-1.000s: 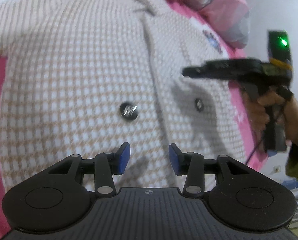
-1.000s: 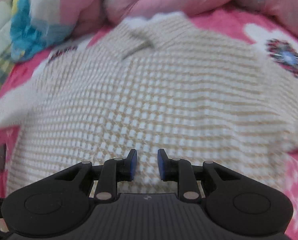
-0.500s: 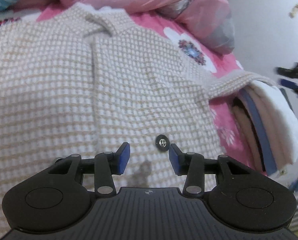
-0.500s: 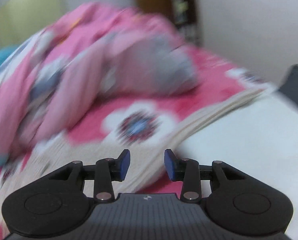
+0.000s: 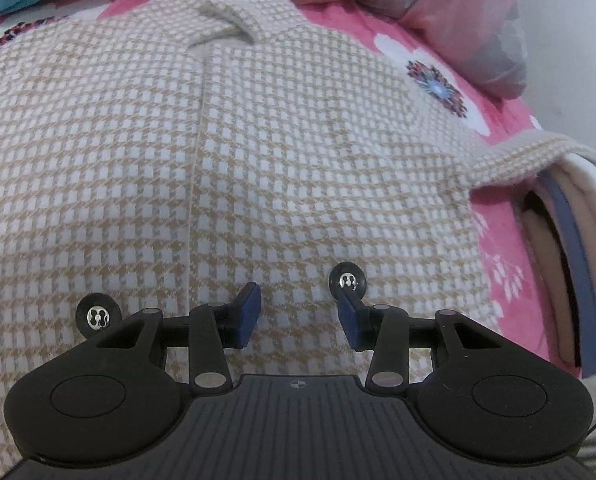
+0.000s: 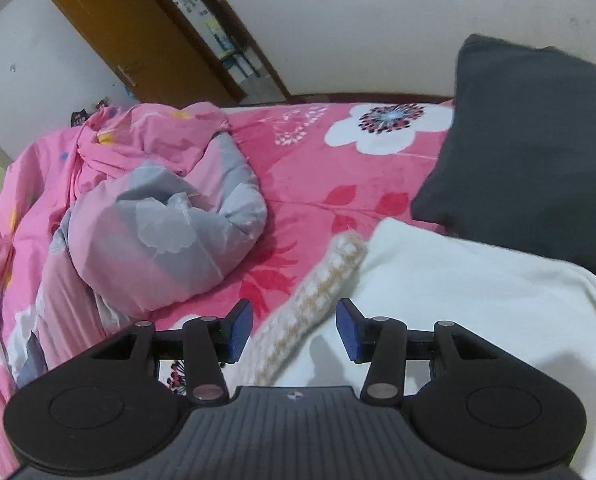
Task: Fold clothes
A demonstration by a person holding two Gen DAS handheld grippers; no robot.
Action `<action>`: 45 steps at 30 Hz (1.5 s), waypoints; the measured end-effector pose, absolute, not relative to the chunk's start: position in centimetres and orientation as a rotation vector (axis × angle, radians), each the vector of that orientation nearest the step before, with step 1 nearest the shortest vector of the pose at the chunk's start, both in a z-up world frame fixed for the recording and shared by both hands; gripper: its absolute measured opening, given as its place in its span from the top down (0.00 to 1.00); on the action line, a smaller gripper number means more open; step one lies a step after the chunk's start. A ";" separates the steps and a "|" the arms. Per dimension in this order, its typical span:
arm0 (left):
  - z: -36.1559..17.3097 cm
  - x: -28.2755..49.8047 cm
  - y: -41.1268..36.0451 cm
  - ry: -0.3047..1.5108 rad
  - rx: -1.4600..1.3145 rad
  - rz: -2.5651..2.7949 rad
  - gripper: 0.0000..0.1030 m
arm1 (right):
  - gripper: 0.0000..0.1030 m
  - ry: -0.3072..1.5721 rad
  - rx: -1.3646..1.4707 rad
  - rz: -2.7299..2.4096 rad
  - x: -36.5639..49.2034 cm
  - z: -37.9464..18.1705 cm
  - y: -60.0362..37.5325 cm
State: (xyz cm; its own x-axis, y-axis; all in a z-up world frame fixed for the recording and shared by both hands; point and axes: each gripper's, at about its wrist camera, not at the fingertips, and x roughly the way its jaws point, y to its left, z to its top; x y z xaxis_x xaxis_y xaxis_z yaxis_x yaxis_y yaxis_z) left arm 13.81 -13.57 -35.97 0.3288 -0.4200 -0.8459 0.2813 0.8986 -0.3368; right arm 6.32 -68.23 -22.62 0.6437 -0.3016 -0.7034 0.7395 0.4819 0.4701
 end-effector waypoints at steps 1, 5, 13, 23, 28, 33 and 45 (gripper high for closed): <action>-36.0 13.8 -13.6 1.147 -0.138 -0.455 0.59 | 0.53 0.609 0.846 -0.685 6.8 -22.9 -68.7; -36.1 13.7 -13.6 1.140 -0.140 -0.440 0.59 | 0.53 0.702 0.858 -0.732 8.5 -24.3 -70.0; -36.2 13.3 -13.3 1.127 -0.149 -0.425 0.59 | 0.60 0.701 0.880 -0.755 10.2 -25.7 -70.9; -36.2 13.0 -12.7 1.110 -0.177 -0.409 0.59 | 0.89 0.612 0.740 -0.705 10.7 -22.6 -68.6; -36.5 13.1 -12.1 1.105 -0.215 -0.401 0.59 | 0.89 0.548 0.617 -0.508 12.5 -17.9 -63.5; -36.7 13.1 -11.8 1.100 -0.243 -0.405 0.59 | 0.89 0.501 0.564 -0.275 15.2 -14.2 -57.3; -34.4 12.9 -8.1 1.042 -0.396 -0.402 0.59 | 0.90 0.515 0.555 0.157 20.2 -13.4 -42.1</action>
